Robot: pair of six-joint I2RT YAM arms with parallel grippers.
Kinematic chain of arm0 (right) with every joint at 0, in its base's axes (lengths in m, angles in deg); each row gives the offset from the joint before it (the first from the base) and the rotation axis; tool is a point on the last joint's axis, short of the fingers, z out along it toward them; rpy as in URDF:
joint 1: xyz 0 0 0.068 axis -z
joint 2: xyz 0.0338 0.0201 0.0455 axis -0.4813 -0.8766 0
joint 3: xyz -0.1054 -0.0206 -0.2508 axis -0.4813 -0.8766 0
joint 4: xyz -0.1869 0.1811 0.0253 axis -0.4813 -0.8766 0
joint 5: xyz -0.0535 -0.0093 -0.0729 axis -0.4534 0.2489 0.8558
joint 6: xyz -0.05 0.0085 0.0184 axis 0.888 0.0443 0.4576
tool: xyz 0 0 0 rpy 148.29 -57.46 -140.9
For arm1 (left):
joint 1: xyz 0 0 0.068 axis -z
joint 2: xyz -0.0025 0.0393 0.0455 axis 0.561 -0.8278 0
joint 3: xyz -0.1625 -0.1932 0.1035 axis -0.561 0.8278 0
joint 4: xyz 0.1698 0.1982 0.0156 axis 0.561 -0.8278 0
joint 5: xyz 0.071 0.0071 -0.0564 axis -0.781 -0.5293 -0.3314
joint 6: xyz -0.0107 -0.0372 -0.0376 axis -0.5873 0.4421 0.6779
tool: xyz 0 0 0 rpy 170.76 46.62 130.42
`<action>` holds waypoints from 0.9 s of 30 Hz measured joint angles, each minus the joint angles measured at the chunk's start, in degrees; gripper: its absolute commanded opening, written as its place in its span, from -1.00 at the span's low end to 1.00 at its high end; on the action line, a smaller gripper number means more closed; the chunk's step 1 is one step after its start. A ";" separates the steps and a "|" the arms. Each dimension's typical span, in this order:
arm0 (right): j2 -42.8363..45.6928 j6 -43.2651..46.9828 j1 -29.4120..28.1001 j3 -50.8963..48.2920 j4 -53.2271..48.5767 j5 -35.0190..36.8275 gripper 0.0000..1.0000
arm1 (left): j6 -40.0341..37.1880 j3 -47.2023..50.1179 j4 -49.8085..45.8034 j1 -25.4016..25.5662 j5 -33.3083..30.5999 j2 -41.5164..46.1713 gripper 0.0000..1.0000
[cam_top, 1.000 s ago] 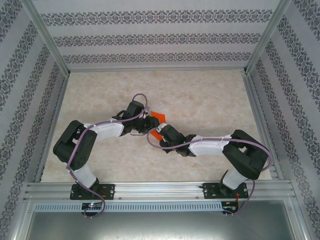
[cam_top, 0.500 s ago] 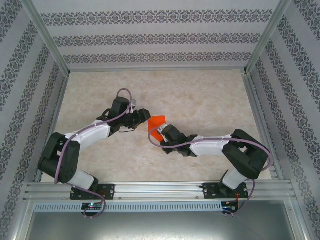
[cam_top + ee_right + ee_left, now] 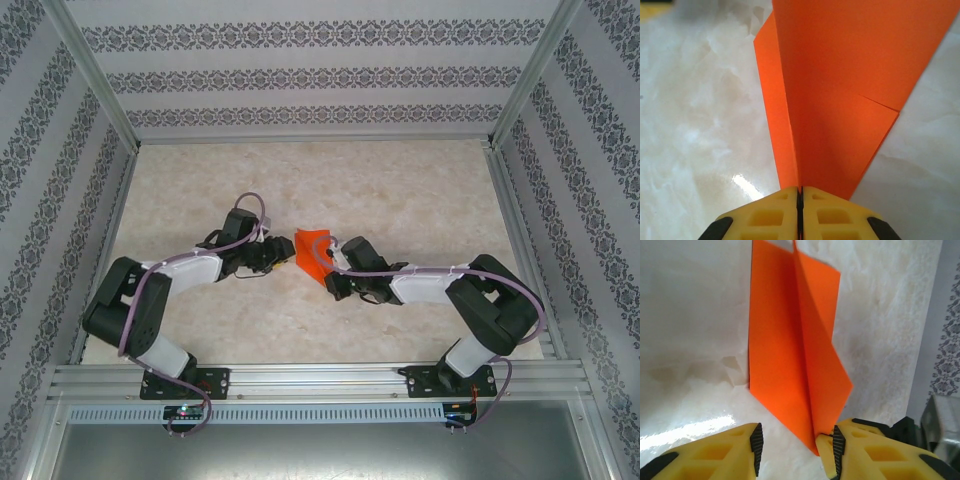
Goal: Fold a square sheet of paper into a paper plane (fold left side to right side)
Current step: Fourth fold the wing at the center of the table.
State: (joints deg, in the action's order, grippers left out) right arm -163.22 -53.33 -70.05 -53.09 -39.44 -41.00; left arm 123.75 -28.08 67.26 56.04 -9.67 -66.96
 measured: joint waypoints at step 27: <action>-3.69 -8.13 5.07 -4.15 11.47 -11.61 -0.93 | 1.81 -8.44 4.81 4.02 1.42 -13.66 -0.16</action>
State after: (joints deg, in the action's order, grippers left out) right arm -166.92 -61.46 -64.97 -57.24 -27.96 -52.61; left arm 125.56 -36.52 72.07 60.06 -8.25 -80.62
